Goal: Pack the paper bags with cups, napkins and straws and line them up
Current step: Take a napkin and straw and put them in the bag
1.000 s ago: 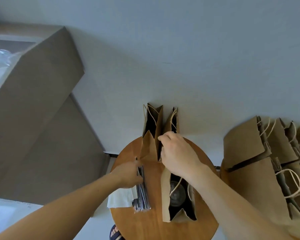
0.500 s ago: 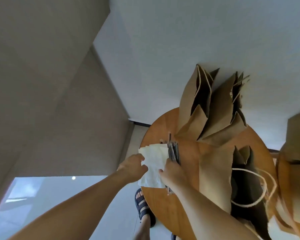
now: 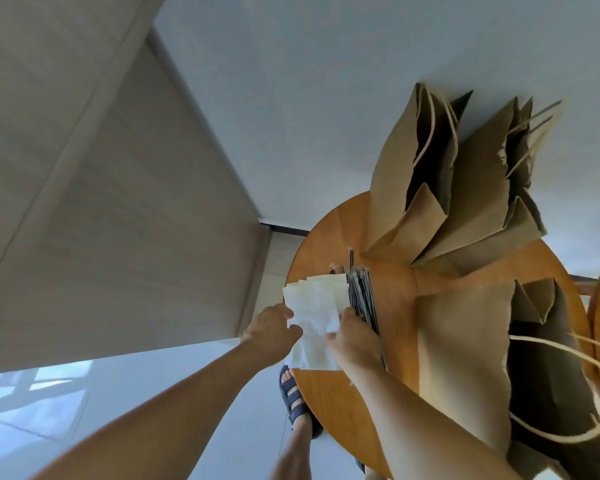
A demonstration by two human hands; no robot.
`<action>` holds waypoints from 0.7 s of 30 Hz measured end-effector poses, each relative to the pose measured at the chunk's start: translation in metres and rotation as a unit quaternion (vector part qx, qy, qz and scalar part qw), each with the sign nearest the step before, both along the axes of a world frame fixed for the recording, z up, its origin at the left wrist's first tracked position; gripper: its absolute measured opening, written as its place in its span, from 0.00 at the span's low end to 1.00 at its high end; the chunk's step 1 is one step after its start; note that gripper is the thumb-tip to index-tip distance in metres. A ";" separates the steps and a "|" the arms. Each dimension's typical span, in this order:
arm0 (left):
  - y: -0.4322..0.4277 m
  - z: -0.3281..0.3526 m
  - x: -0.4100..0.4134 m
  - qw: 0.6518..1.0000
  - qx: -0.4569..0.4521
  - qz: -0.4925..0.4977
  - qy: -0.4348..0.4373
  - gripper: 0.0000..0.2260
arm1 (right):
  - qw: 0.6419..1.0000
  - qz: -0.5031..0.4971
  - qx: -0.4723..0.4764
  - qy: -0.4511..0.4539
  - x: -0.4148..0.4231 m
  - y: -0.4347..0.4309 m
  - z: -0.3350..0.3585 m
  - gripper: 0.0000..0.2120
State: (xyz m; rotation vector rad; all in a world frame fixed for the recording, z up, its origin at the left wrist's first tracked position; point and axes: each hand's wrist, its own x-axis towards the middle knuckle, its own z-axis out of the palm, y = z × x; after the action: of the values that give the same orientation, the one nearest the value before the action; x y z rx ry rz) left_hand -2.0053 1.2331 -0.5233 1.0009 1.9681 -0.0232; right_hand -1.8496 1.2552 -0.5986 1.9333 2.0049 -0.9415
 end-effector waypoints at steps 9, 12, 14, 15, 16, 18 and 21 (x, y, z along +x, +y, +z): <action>0.005 0.009 0.008 0.990 0.011 0.122 -0.075 0.20 | 0.953 -0.116 -0.101 0.260 0.015 0.001 0.036 0.11; 0.008 0.013 0.015 0.953 -0.022 0.243 -0.179 0.18 | 0.906 -0.145 -0.121 0.379 0.021 -0.005 0.057 0.13; 0.008 0.016 0.020 0.898 -0.054 0.332 -0.283 0.17 | 0.886 -0.153 -0.131 0.418 0.026 -0.010 0.065 0.16; 0.007 0.017 0.022 0.874 -0.061 0.359 -0.321 0.16 | 0.882 -0.157 -0.129 0.425 0.029 -0.013 0.066 0.18; 0.007 0.017 0.024 0.858 -0.056 0.375 -0.346 0.15 | 0.882 -0.159 -0.128 0.425 0.033 -0.015 0.065 0.19; 0.006 0.015 0.028 0.839 -0.025 0.403 -0.364 0.15 | 0.885 -0.178 -0.118 0.413 0.039 -0.018 0.061 0.17; 0.007 0.013 0.028 0.828 0.002 0.430 -0.359 0.18 | 0.917 -0.227 -0.023 0.326 0.047 -0.019 0.041 0.12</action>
State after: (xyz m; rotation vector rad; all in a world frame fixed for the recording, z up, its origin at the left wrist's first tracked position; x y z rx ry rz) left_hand -1.9774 1.2397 -0.5099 -0.0073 1.5185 0.7528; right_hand -1.8023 1.2361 -0.5574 2.3203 1.7865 -1.9467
